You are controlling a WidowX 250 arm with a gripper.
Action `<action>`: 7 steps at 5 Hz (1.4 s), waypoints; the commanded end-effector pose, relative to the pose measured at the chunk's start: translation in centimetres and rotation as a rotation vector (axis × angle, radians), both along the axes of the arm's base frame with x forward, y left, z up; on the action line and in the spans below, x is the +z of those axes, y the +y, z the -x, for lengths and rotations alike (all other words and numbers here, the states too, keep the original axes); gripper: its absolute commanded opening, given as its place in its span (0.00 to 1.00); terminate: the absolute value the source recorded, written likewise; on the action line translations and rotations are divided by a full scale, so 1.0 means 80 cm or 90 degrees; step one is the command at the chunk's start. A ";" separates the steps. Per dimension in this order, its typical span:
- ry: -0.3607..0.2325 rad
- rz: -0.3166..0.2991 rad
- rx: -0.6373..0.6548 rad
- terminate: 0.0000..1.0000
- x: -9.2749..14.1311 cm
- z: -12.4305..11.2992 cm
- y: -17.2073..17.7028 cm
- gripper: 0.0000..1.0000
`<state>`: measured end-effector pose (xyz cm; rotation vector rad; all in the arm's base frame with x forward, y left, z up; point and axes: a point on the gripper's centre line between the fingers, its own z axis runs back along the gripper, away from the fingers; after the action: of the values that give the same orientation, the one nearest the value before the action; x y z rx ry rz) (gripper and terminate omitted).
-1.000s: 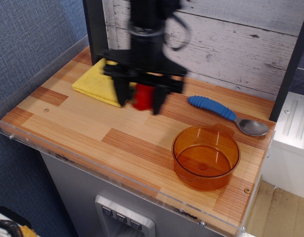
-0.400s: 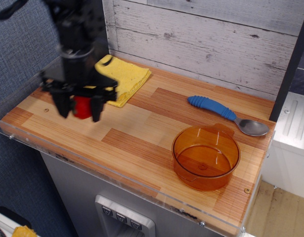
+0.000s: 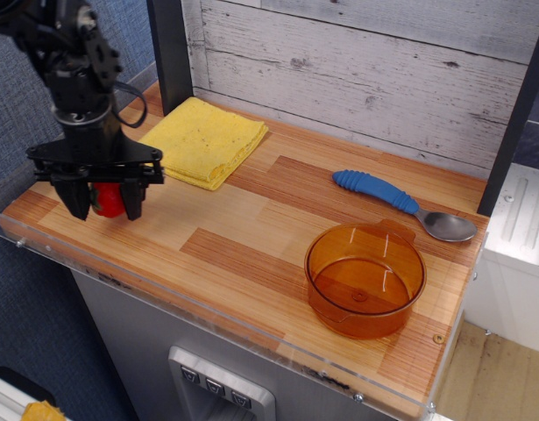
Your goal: PICK UP THE FRUIT AND PUT ON THE ANOTHER SIDE OF THE TABLE
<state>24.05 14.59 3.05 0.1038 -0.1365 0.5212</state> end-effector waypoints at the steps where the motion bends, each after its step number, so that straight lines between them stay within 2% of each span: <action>1: -0.001 0.007 0.021 0.00 0.000 0.016 0.012 0.00; 3: 0.002 0.012 0.034 0.00 -0.002 0.020 0.019 0.00; 4: 0.006 0.013 0.021 0.00 0.004 0.018 0.019 1.00; 5: 0.008 0.002 0.027 0.00 0.018 0.019 0.019 1.00; 6: 0.024 -0.024 0.031 0.00 0.040 0.017 0.019 1.00; 7: 0.021 -0.031 0.033 0.00 0.065 0.015 0.015 1.00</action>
<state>22.84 15.83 6.91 0.1512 -0.0634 0.5773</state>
